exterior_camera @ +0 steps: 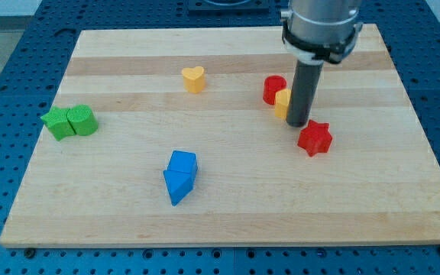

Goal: Slide the yellow hexagon to the right of the red circle

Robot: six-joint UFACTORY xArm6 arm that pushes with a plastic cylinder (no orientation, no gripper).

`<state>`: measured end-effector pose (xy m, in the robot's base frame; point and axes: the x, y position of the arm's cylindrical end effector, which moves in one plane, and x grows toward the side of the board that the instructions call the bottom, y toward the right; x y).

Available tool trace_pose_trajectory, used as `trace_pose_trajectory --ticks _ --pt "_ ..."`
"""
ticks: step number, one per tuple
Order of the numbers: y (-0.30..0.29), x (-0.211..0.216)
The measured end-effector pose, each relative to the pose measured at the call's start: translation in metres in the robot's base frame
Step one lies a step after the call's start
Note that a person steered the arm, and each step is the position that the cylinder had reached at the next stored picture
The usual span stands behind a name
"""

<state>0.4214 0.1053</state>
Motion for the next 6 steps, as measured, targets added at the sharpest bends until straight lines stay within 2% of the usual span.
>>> trace_pose_trajectory --ticks 1,2,3,6 --pt "0.000 -0.010" --pt "-0.003 0.002" --pt "-0.030 0.006" --pt "-0.017 -0.039"
